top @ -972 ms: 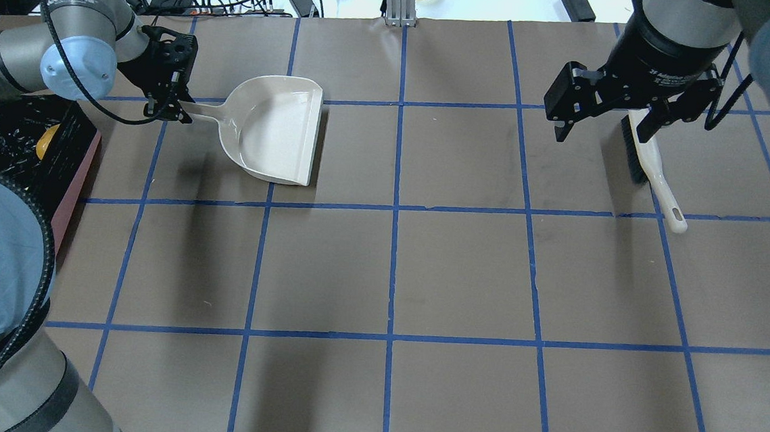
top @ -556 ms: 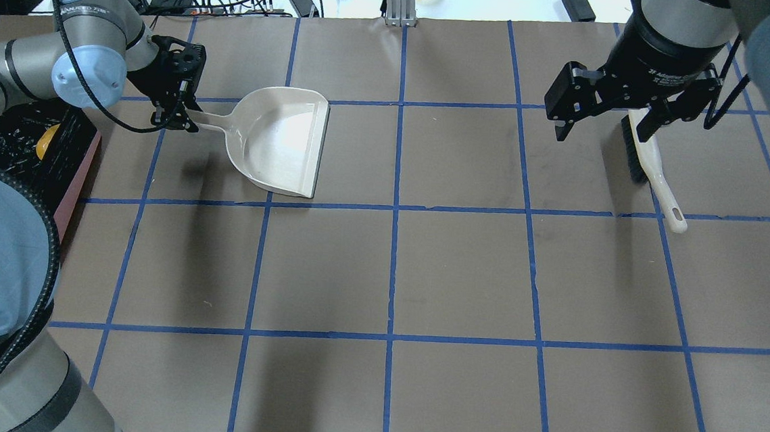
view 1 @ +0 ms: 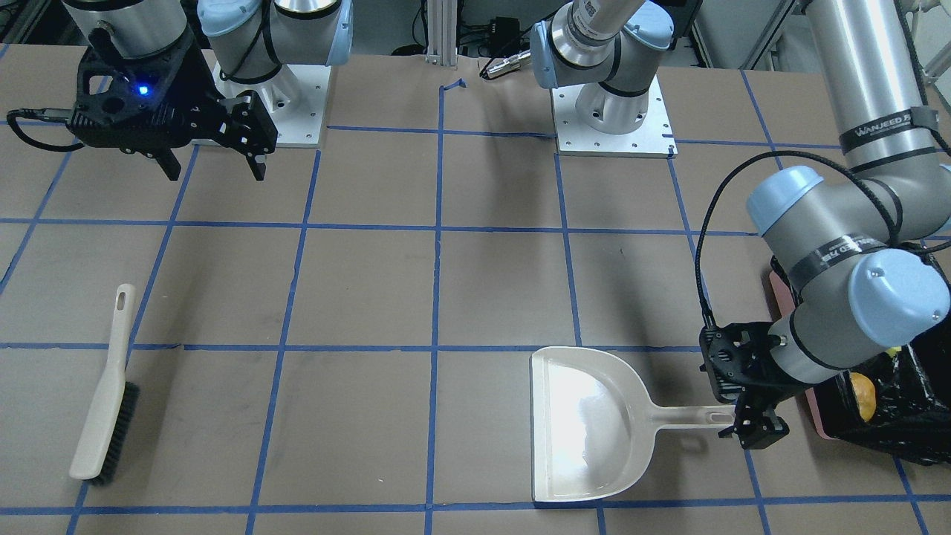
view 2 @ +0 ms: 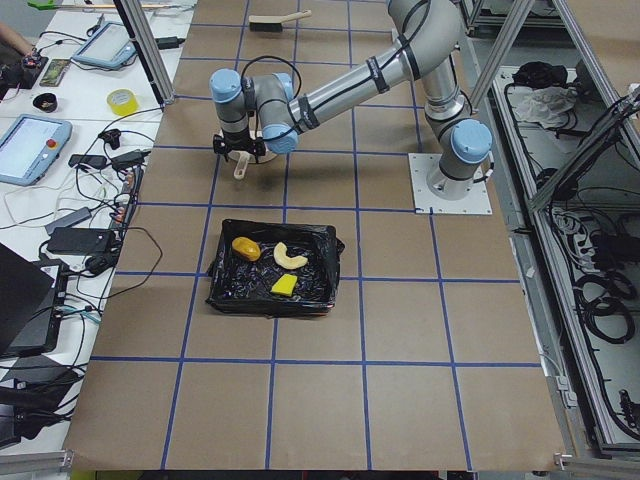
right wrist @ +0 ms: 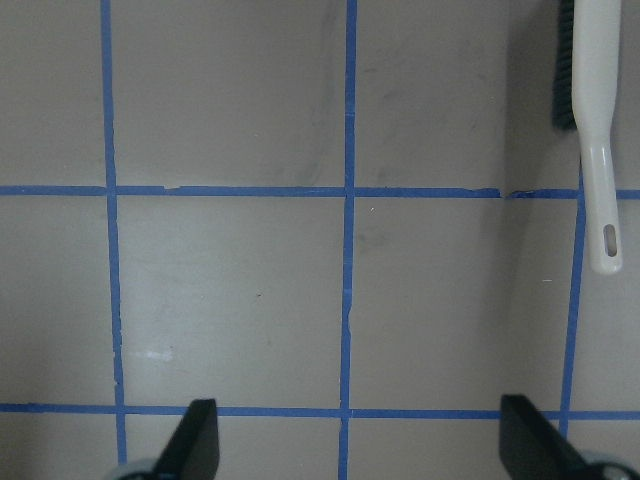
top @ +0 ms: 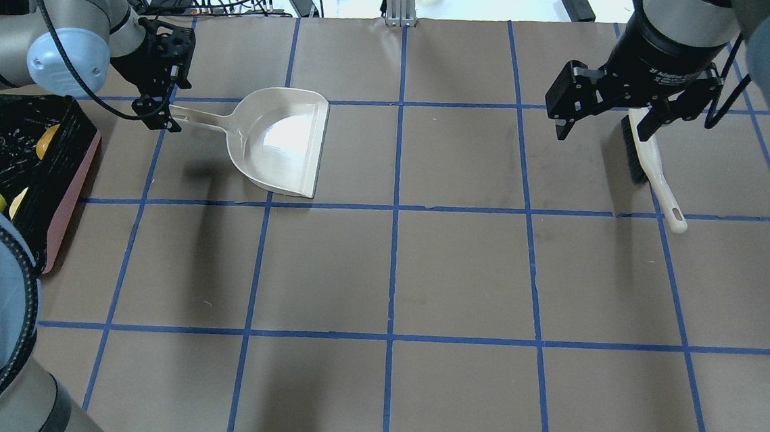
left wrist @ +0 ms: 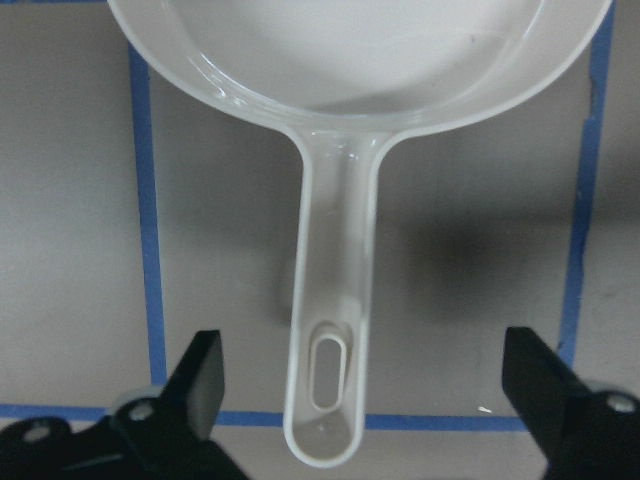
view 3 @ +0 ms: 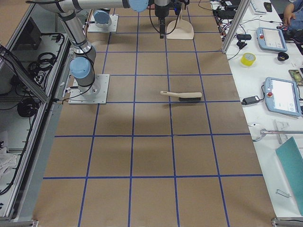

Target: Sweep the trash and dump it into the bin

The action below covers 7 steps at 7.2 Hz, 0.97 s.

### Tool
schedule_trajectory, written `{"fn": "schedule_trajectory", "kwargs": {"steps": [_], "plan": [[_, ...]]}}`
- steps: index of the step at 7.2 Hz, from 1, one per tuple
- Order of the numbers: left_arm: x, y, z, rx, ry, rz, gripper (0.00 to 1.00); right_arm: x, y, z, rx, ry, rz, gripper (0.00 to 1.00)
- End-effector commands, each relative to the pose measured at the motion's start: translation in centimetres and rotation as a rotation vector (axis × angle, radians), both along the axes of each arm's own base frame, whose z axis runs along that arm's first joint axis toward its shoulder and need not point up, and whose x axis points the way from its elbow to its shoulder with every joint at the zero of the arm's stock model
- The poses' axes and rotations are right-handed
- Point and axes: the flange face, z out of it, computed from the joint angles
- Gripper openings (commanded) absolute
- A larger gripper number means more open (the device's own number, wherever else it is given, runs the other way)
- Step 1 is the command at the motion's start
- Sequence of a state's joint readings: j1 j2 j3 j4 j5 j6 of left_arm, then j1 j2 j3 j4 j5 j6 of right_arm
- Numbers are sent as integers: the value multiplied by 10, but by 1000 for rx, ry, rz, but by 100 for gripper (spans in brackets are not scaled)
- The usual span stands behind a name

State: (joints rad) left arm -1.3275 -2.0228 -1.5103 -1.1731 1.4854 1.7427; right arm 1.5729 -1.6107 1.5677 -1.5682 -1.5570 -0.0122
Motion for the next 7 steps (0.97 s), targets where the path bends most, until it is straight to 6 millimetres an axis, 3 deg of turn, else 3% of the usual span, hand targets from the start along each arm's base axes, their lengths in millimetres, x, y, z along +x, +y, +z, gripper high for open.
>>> {"fn": "schedule_trajectory", "kwargs": {"steps": [1,3,5,7], "plan": [[-15,26,51,36,20,254,100,-1,0,0,1,3,-2,100],[-50,53,100,30,24,412,100,-1,-1,-1,1,0,-2,100],[-71,79,130,41,33,633,100,0,0,0,-1,-2,-1,100],[-110,105,163,33,43,868,100,-1,0,0,1,0,-2,100]]}}
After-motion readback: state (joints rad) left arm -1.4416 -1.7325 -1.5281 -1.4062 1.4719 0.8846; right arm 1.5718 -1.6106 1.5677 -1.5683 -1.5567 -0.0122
